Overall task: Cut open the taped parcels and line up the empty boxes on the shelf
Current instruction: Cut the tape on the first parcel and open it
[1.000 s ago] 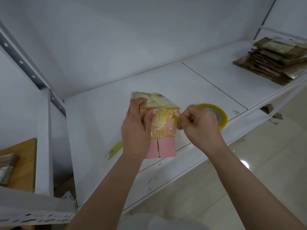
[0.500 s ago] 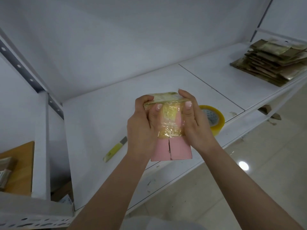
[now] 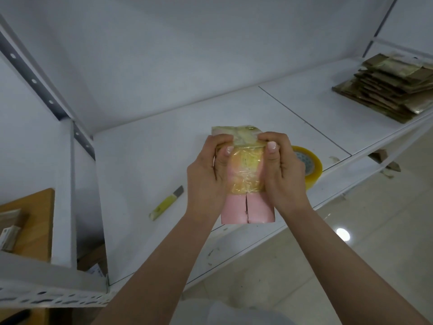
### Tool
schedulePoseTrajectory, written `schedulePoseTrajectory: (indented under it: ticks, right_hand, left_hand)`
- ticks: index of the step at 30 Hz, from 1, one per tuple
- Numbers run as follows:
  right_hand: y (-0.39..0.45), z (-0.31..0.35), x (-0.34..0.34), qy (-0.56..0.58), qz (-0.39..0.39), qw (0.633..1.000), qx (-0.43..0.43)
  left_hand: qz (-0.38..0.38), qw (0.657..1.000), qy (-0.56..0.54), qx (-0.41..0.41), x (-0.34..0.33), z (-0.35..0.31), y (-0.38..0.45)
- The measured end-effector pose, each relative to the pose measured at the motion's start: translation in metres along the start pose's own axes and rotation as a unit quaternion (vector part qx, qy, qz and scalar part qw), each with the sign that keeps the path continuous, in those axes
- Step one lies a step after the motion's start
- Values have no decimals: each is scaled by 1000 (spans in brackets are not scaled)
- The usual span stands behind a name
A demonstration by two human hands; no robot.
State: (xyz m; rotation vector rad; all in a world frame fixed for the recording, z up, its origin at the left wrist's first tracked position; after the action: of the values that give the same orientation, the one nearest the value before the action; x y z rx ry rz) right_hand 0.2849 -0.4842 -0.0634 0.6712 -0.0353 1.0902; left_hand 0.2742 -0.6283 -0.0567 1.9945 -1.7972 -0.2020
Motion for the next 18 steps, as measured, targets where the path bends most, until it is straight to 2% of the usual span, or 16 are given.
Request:
schedulePoseTrajectory:
  ticks: [3, 9, 14, 18]
  right_hand:
    - [-5, 0, -3, -4, -18, 999, 29]
    - [-21, -16, -9, 21, 68, 997, 20]
    - [-34, -25, -13, 5, 90, 996, 15]
    - [-34, -30, -7, 40, 110, 993, -14]
  left_hand:
    - [-2, 1000, 11, -16, 0, 7, -1]
    - [104, 994, 16, 25, 14, 35, -5]
    - [77, 996, 22, 41, 13, 46, -15]
    - [143, 987, -2, 69, 21, 53, -13]
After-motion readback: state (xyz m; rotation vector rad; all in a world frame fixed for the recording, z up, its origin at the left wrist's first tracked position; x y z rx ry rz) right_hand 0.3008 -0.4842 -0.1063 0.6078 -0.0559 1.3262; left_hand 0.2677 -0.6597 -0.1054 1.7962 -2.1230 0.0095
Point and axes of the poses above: each hand's wrist, its own y-axis towards the middle knuckle, its own x-axis out of the back of the hand, z = x × y, the point moved 2 cm from there along y, towards the middle knuckle, and after that the axes turned 2 degrees about -y, right-handed, at the moved point
